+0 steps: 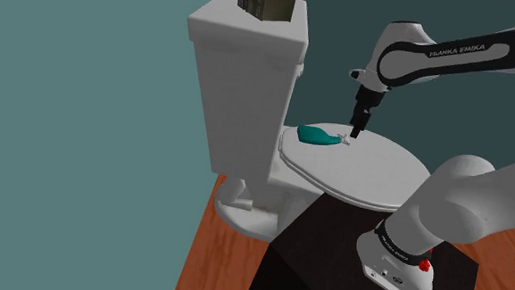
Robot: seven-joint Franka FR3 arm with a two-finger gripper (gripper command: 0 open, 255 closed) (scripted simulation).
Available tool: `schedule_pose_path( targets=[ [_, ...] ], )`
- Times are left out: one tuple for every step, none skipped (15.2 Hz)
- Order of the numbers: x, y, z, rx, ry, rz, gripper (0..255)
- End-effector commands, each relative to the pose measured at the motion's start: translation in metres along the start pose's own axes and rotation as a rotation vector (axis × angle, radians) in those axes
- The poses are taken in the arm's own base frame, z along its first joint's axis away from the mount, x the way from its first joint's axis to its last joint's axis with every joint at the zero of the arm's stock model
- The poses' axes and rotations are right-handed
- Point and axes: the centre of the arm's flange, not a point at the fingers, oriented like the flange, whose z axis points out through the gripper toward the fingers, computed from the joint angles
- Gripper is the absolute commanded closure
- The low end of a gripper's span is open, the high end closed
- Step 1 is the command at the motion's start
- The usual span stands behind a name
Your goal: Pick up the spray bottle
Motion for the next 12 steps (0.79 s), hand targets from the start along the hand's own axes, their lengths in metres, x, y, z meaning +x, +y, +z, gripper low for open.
schedule_pose_path(
  targets=[
    [0.001,0.022,0.018,-0.001,0.007,-0.047,0],
    [0.002,0.032,0.027,-0.001,0.011,-0.069,0],
    [0.003,0.043,0.035,0.000,0.015,-0.090,0],
    [0.004,0.053,0.043,0.001,0.018,-0.112,0],
    [0.006,0.063,0.052,0.002,0.022,-0.134,0],
    [0.007,0.073,0.060,0.003,0.025,-0.156,0],
    [0.009,0.084,0.068,0.004,0.029,-0.177,0],
    [0.012,0.094,0.077,0.004,0.033,-0.199,0],
    [0.014,0.104,0.085,0.005,0.036,-0.221,0],
    [0.017,0.114,0.093,0.006,0.040,-0.243,0],
    [0.020,0.124,0.102,0.007,0.043,-0.264,0],
    [0.023,0.134,0.110,0.008,0.047,-0.286,0]
  ],
)
